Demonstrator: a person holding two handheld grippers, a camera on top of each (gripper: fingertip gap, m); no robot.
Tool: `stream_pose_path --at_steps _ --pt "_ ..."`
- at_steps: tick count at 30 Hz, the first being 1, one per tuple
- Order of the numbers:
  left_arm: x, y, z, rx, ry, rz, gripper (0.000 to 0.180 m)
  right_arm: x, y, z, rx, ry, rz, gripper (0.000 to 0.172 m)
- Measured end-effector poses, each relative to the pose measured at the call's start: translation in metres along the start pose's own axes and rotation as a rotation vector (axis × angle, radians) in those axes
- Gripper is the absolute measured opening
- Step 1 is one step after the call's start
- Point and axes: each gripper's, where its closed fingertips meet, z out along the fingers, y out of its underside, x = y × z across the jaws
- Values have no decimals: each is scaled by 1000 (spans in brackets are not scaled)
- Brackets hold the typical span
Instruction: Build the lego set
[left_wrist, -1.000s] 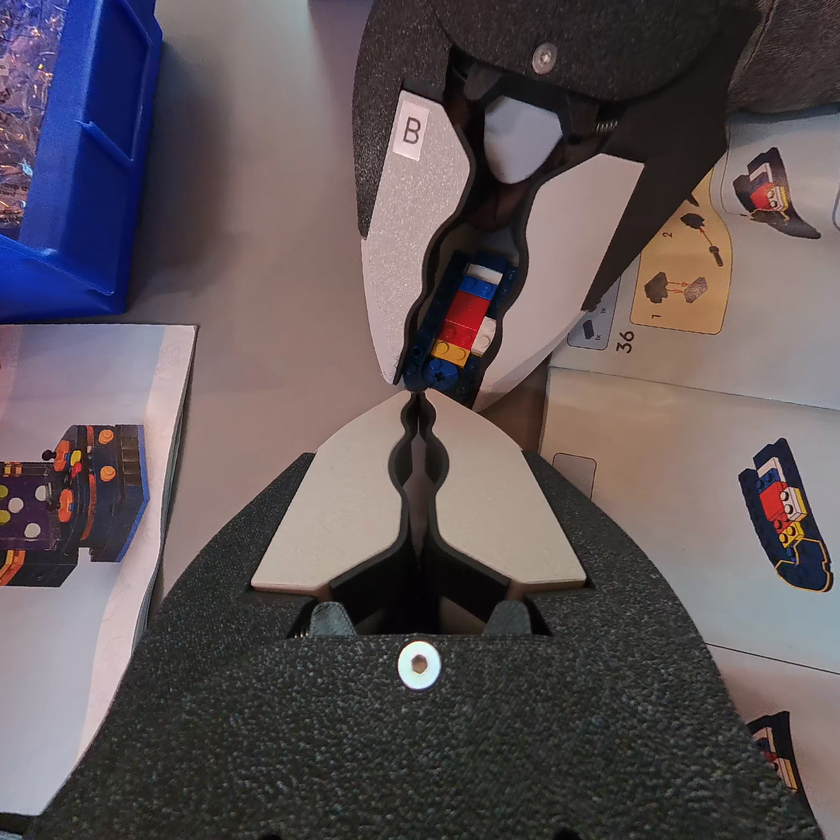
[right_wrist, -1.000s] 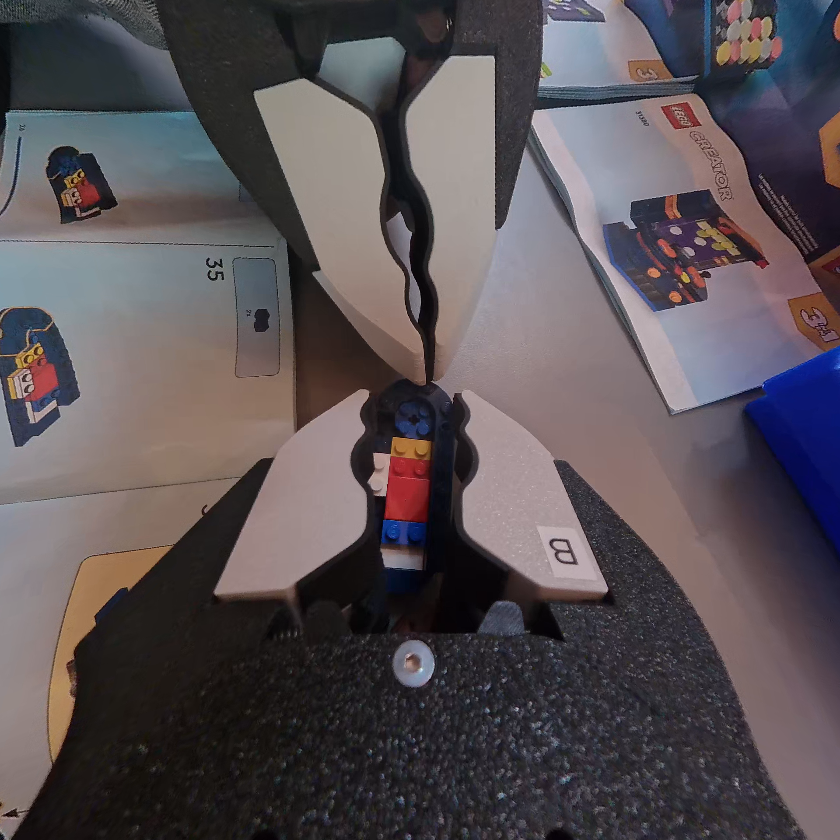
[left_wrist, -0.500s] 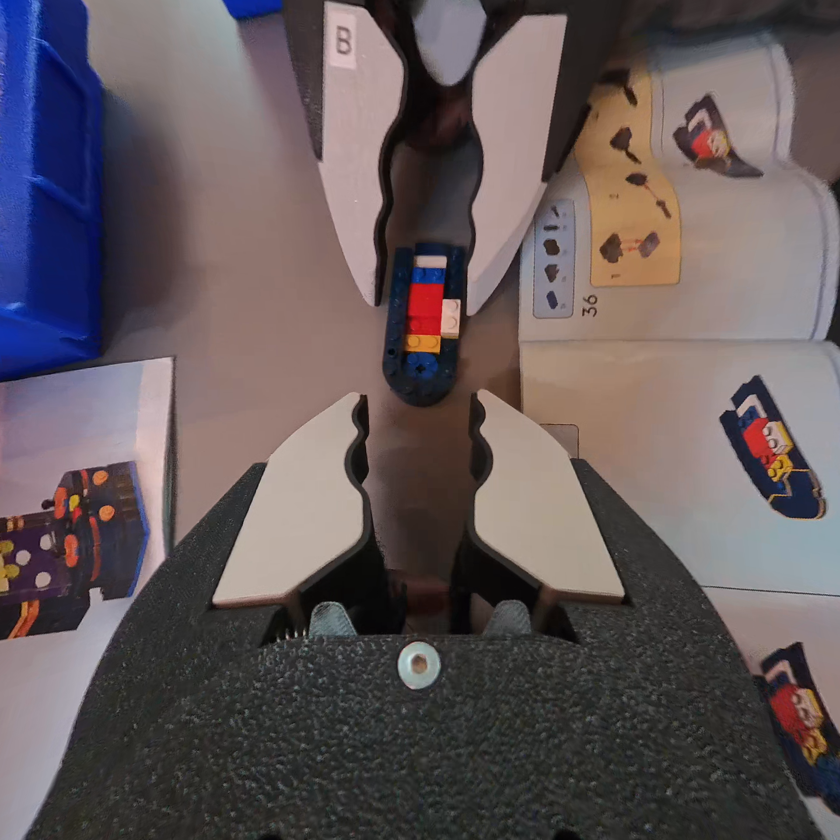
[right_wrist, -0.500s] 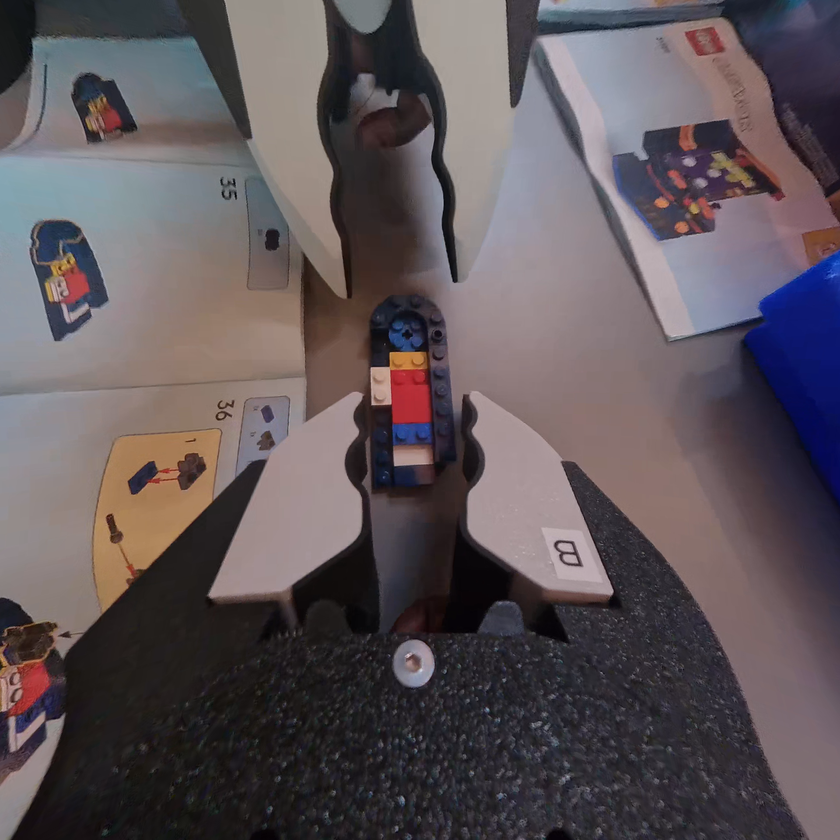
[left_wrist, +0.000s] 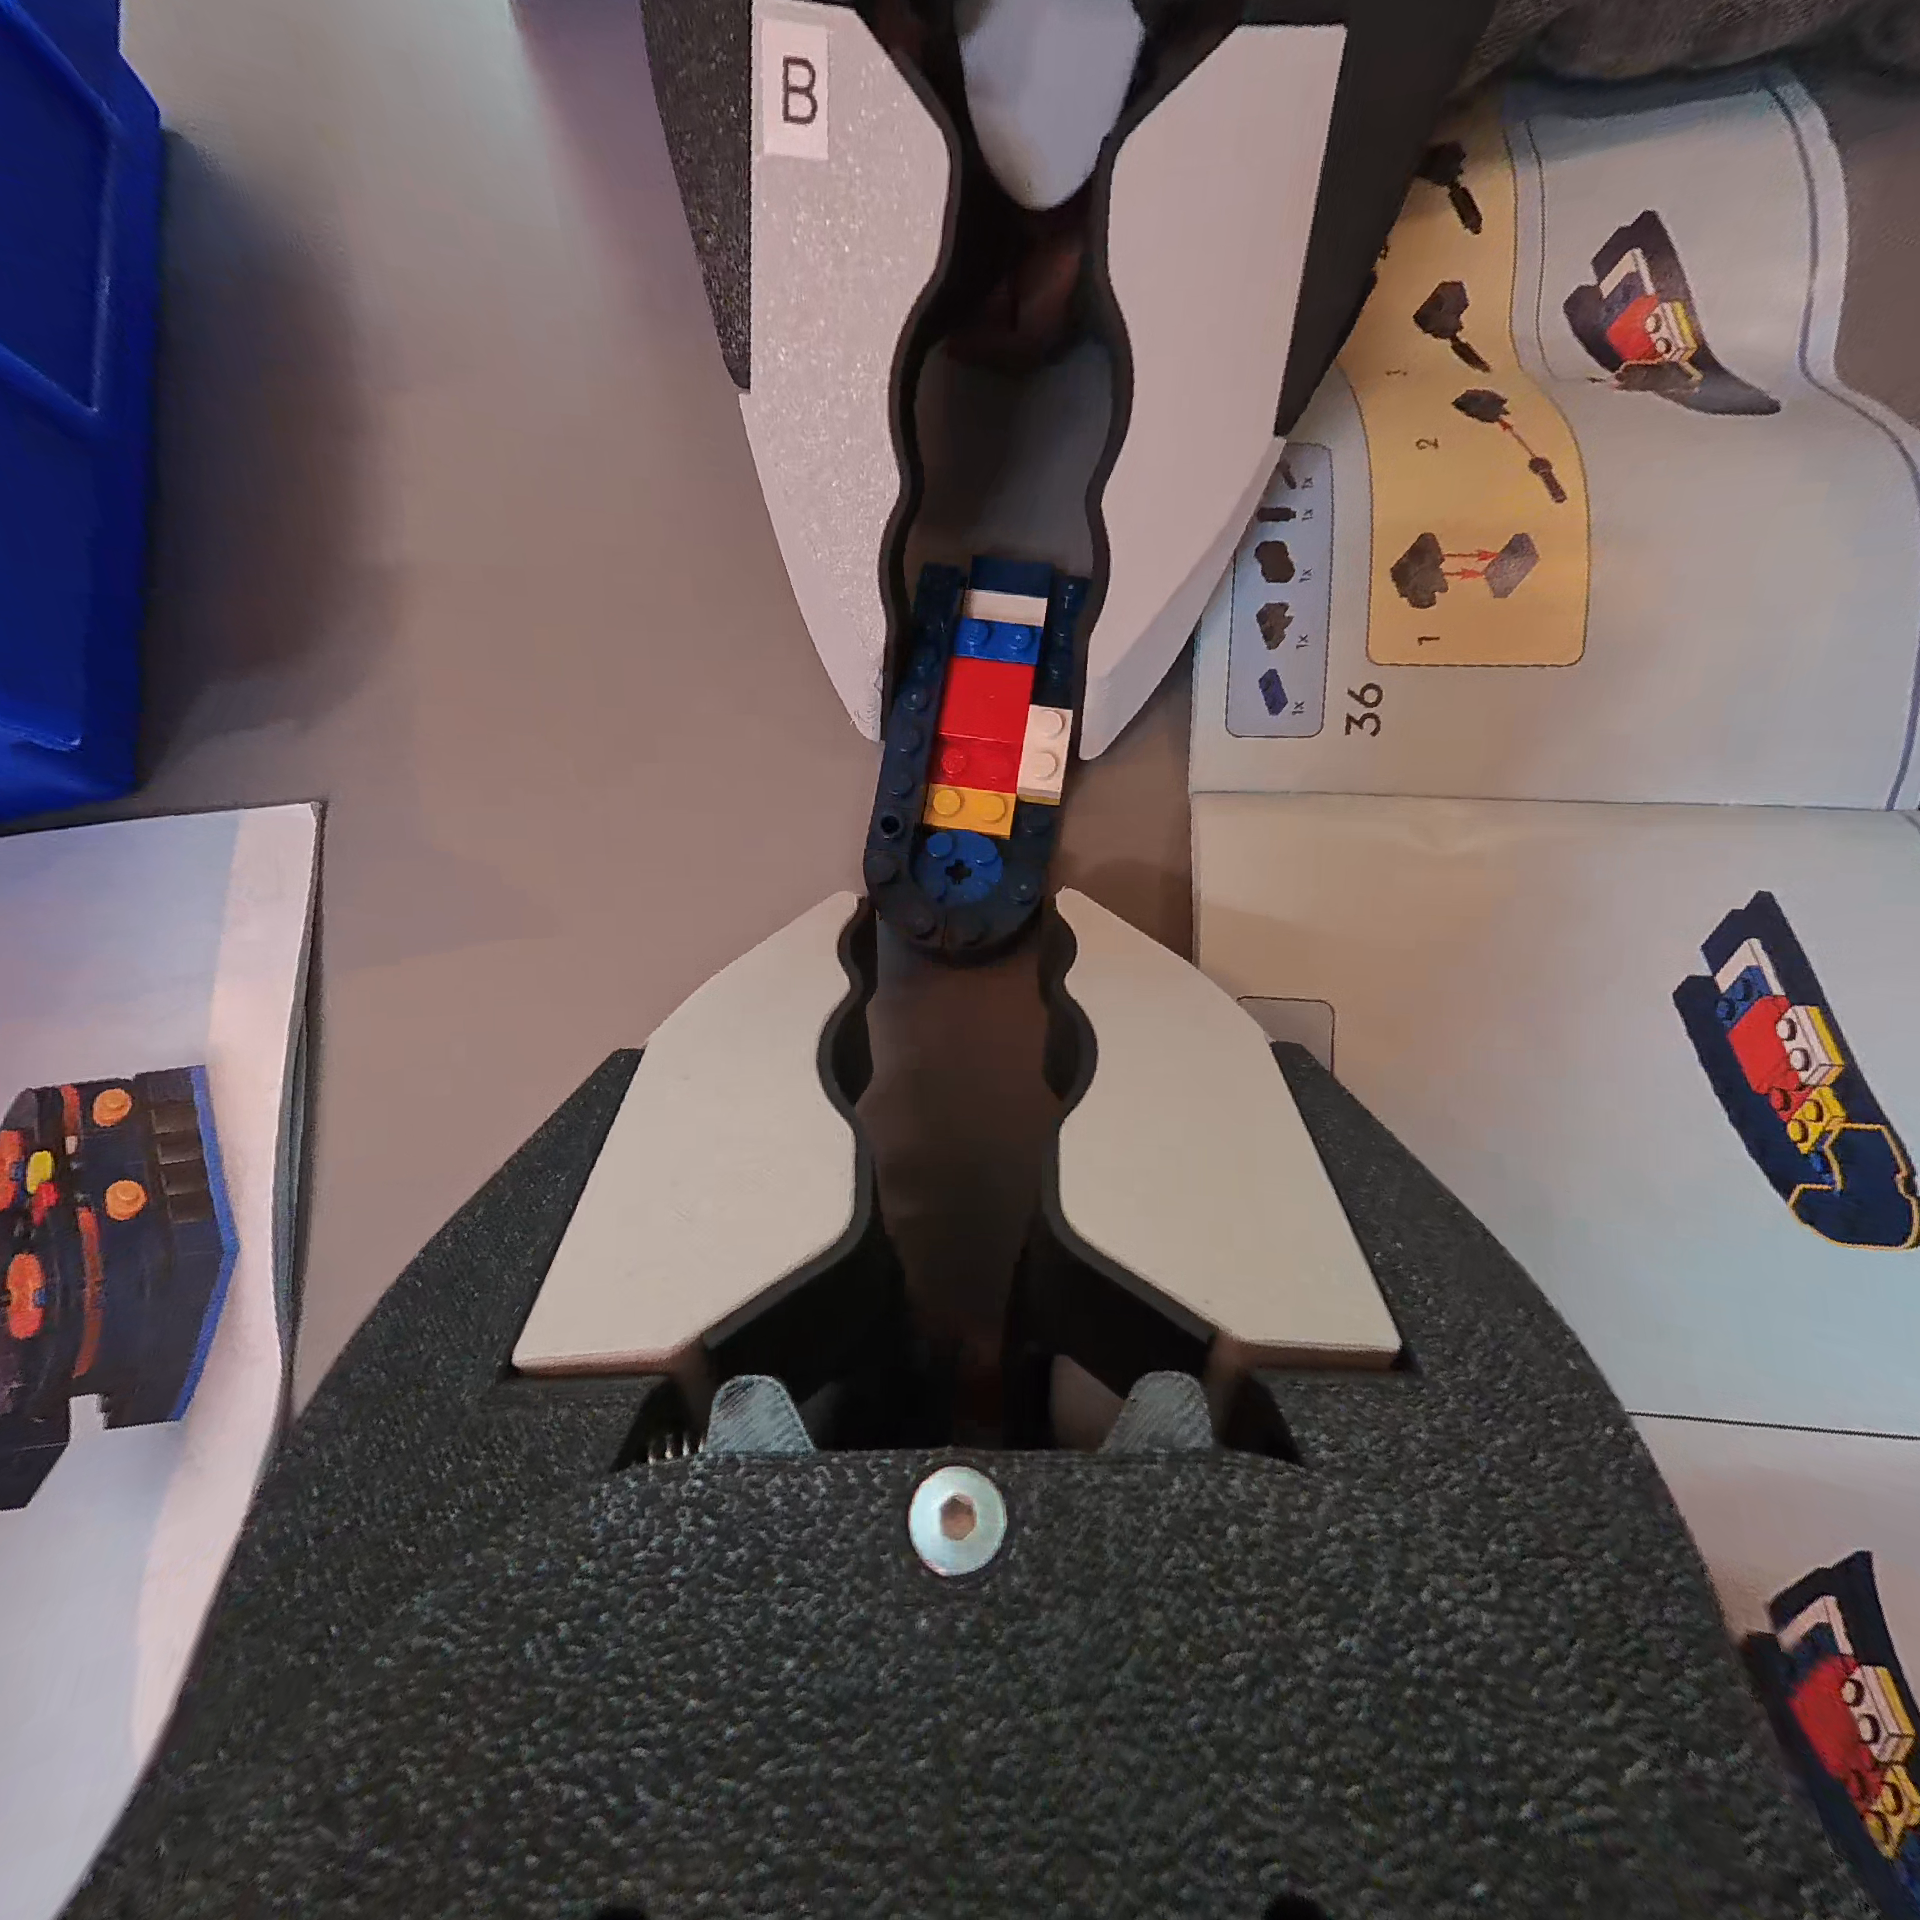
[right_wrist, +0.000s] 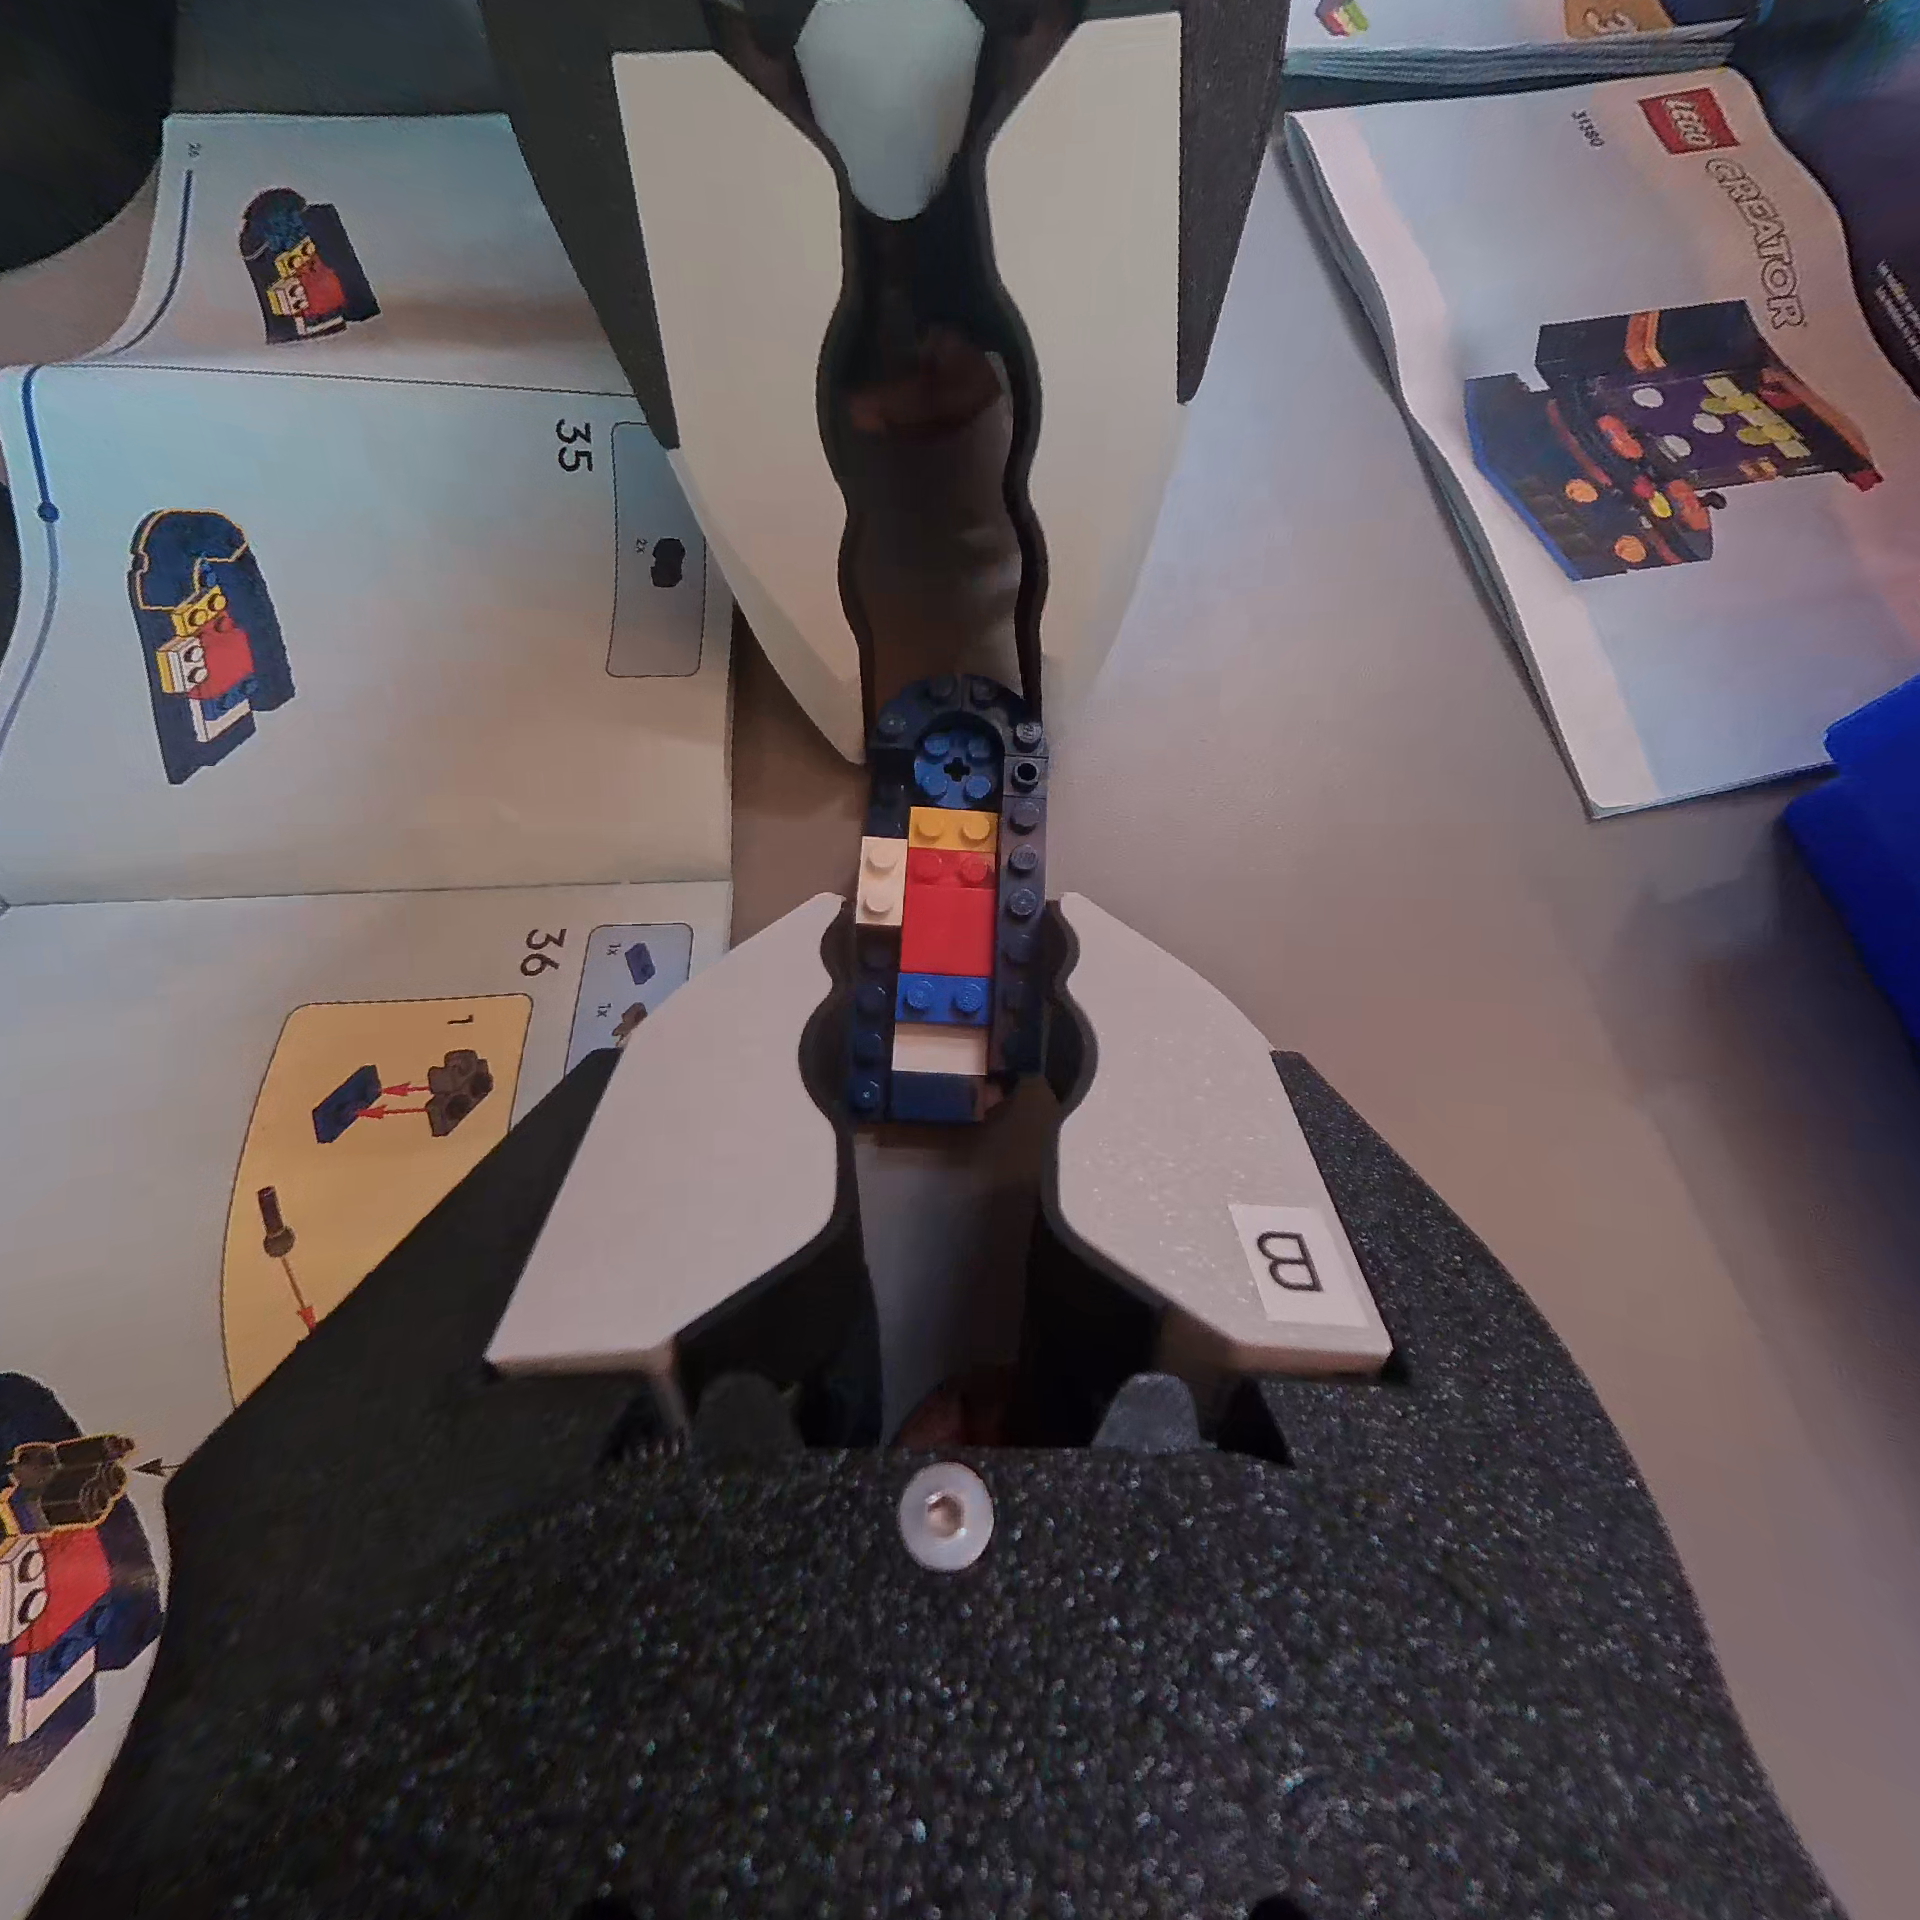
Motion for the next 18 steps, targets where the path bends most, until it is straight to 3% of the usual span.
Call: stream_pose_path --at_steps 3,5,9,18 --pt "1 2 -1 -41 30 -28 30 0 -1 1 1 -1 -6 34" --pt "4 -1 -4 -16 52 -20 42 0 -1 1 1 0 -8 34" --pt "0 -3 -5 19 41 -16 30 -1 -1 1 1 -1 -10 34" --pt "-1 -2 -6 20 30 -5 29 -1 -1 1 2 -3 -13 34"
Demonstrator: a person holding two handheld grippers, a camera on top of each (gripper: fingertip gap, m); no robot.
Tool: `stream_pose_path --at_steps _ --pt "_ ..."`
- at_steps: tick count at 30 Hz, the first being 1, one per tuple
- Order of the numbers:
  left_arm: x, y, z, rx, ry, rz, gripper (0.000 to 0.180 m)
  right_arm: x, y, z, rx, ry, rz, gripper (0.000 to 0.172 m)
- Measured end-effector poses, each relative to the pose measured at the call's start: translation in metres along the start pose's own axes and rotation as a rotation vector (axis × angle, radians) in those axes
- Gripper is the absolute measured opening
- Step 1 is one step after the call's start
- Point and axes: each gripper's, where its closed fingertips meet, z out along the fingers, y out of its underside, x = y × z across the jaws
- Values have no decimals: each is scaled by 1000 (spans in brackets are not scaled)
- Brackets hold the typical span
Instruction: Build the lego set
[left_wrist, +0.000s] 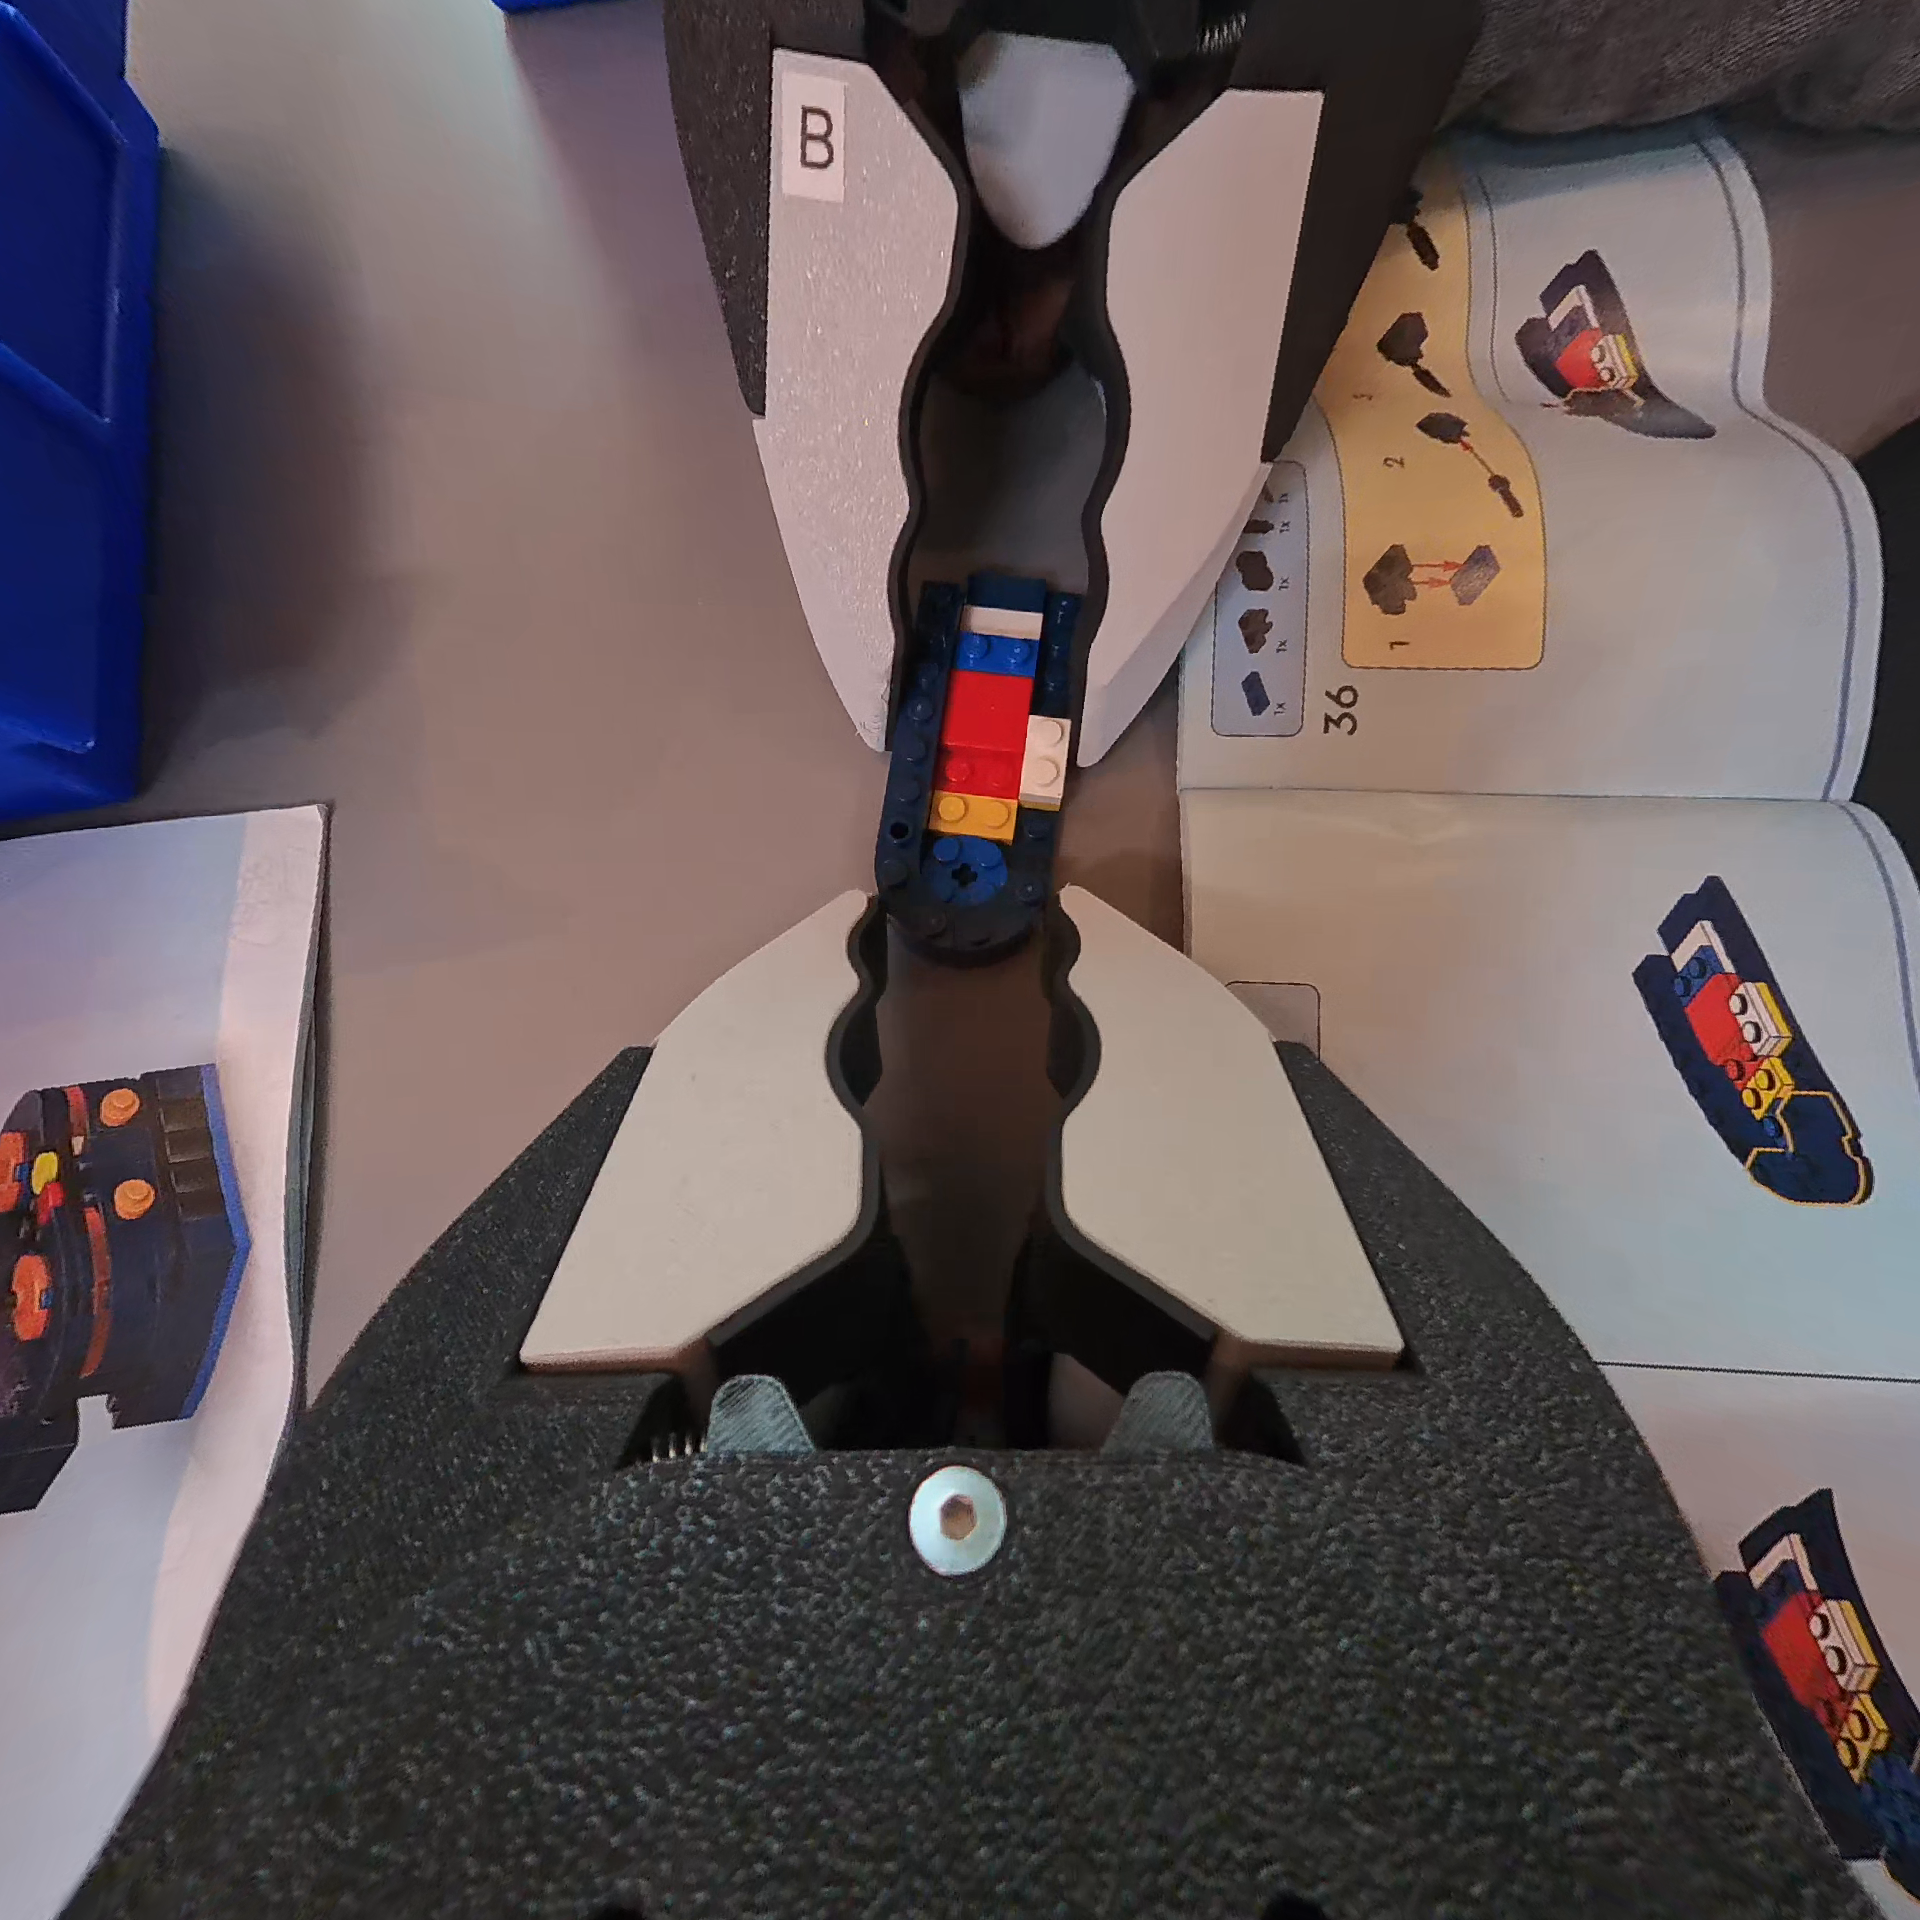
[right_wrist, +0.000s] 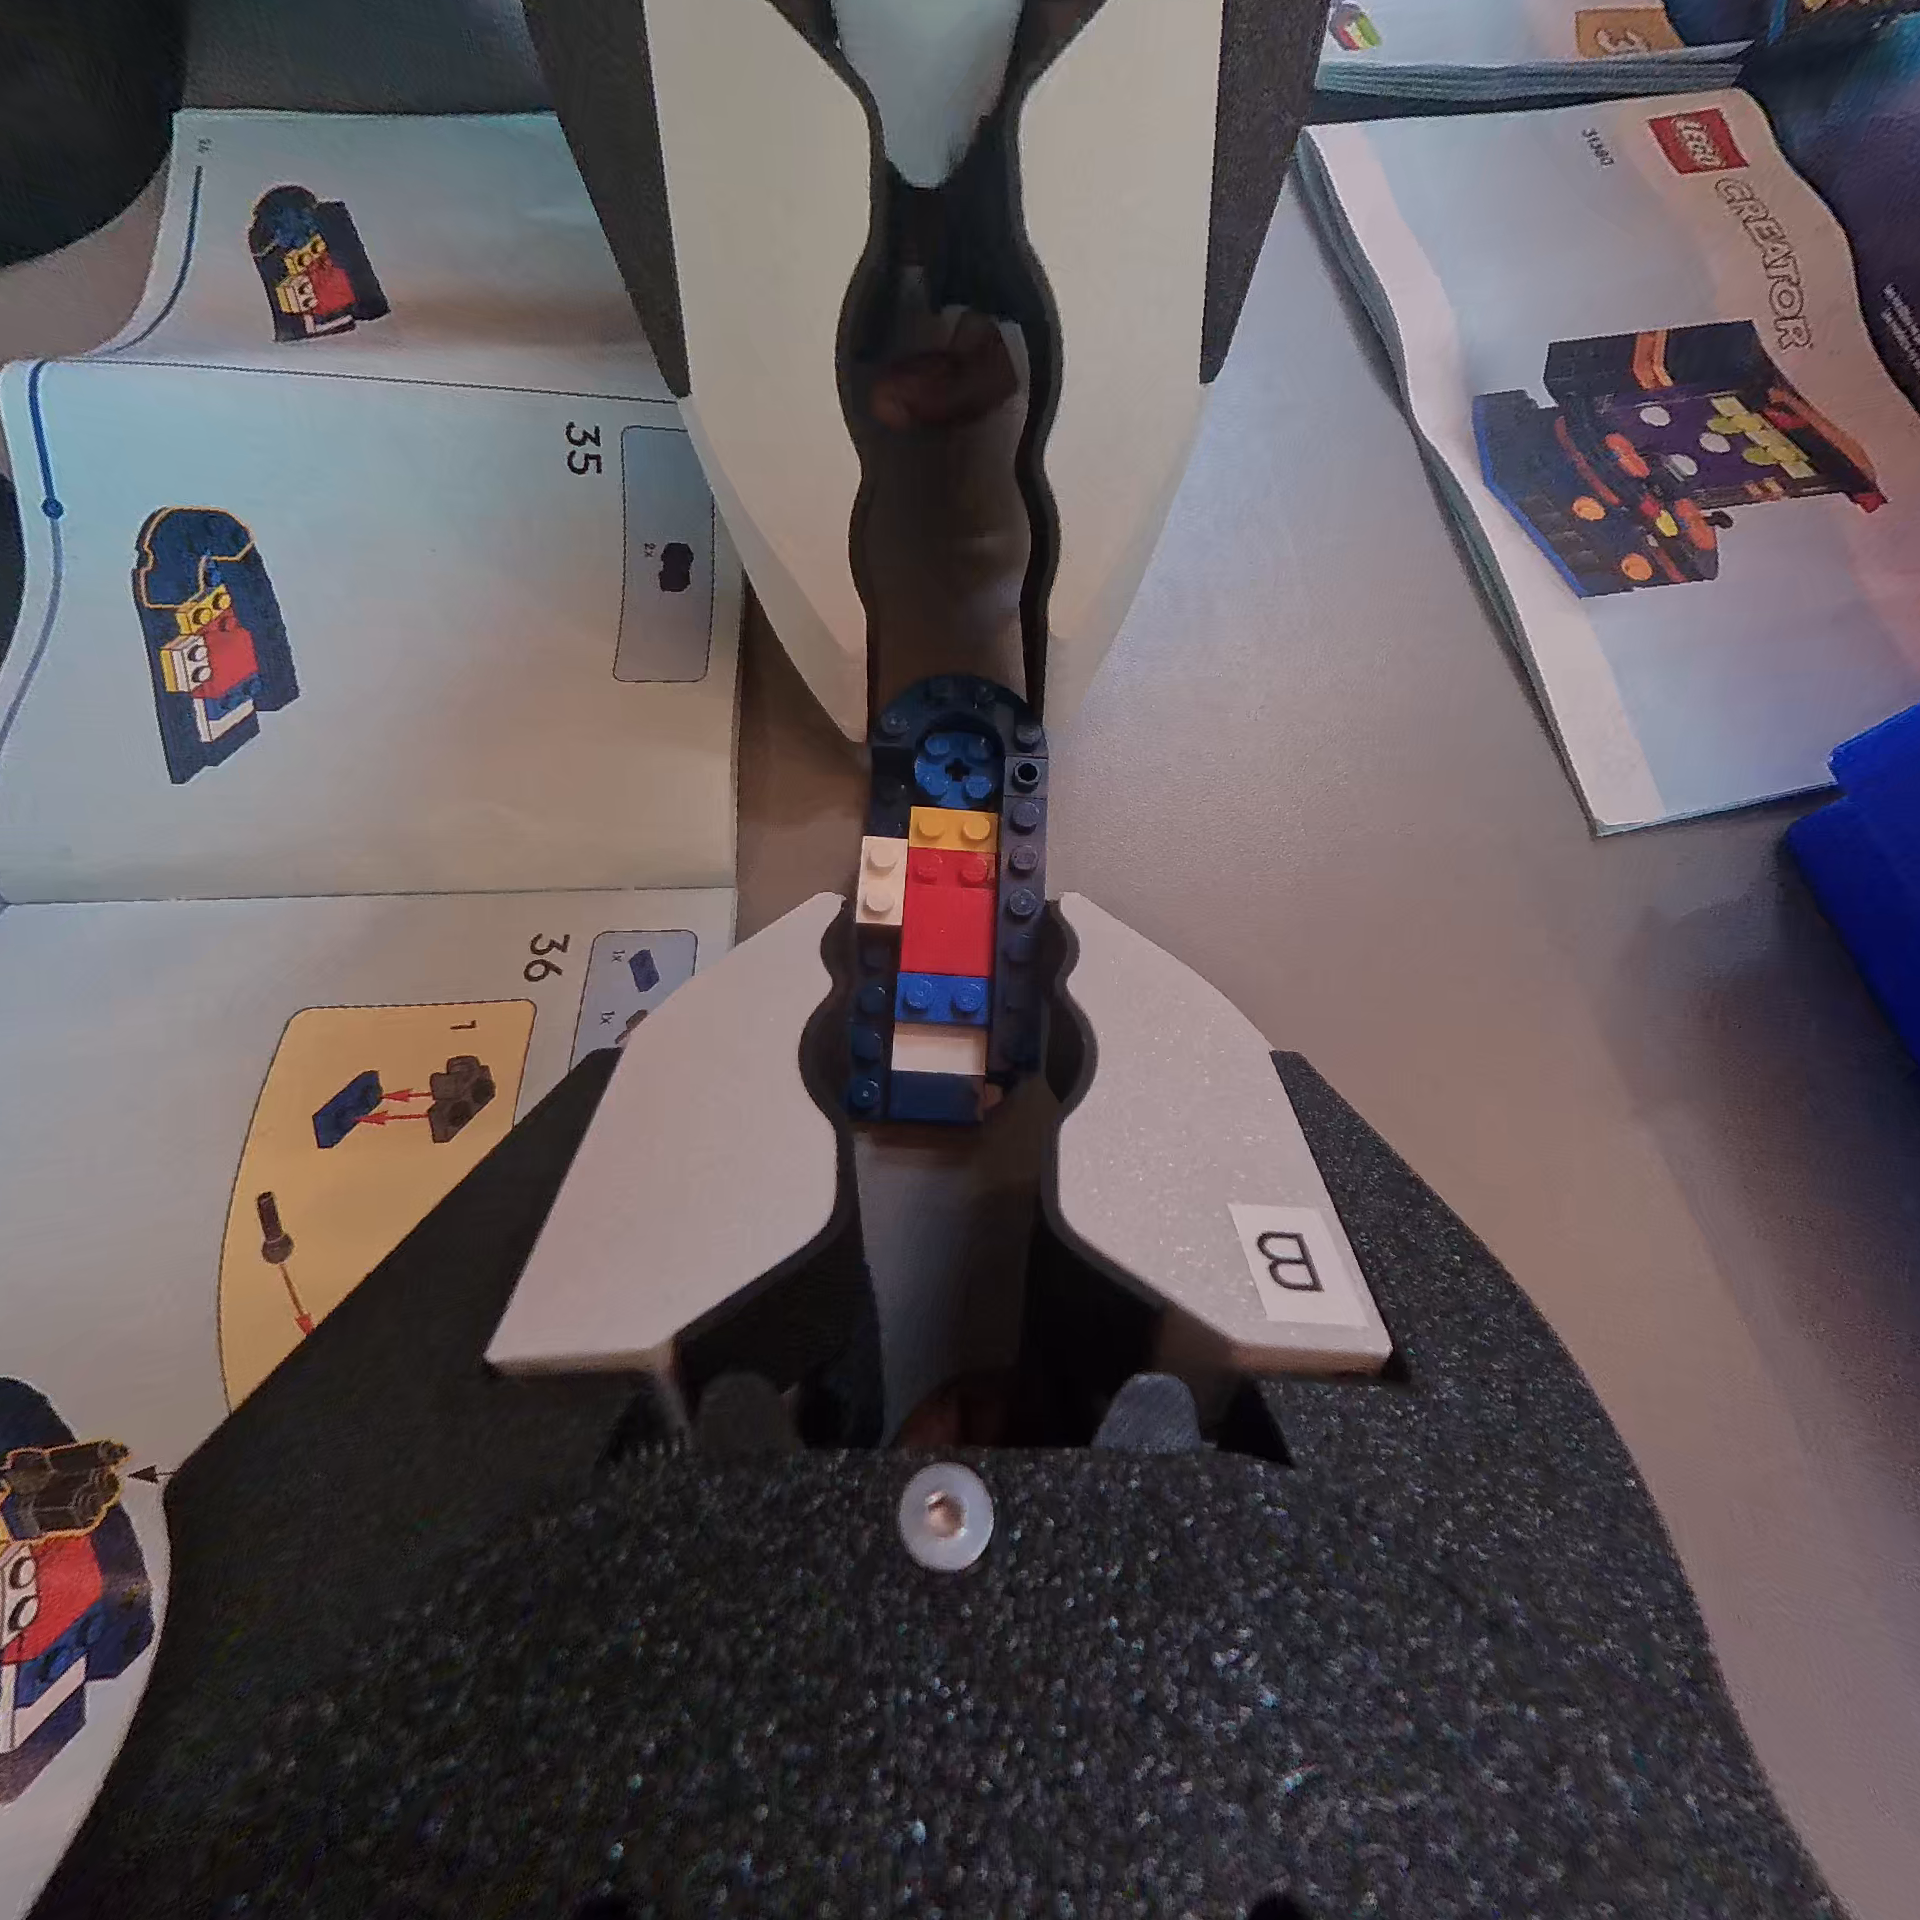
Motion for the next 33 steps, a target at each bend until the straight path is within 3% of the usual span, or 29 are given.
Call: stream_pose_path --at_steps 8,10,13,17,20,25,27,29,31,33 --pt "1 0 0 9 11 -29 29 0 0 0 -1 -3 4 34" --pt "1 6 1 -52 13 -22 30 2 -1 1 -2 10 14 34" --pt "-10 -7 -13 -6 -41 -51 53 12 -1 2 -7 75 60 34" --pt "-45 -41 -63 195 -253 -98 59 28 -4 5 -12 187 119 35" --pt "-69 -69 -119 407 -436 -155 63 30 -13 3 32 208 121 52" --pt "-69 -104 -219 711 -629 -159 63 38 -35 -26 170 263 114 65" --pt "-59 -111 -247 748 -645 -156 63 24 -45 -34 190 190 93 65" --pt "-50 -113 -265 743 -654 -162 62 -12 -53 -35 162 5 93 60" --pt "-43 -111 -276 714 -658 -163 62 -55 -52 -29 65 -182 84 59" --pt "-37 -108 -281 671 -663 -153 62 -84 -43 -20 -54 -262 0 50"
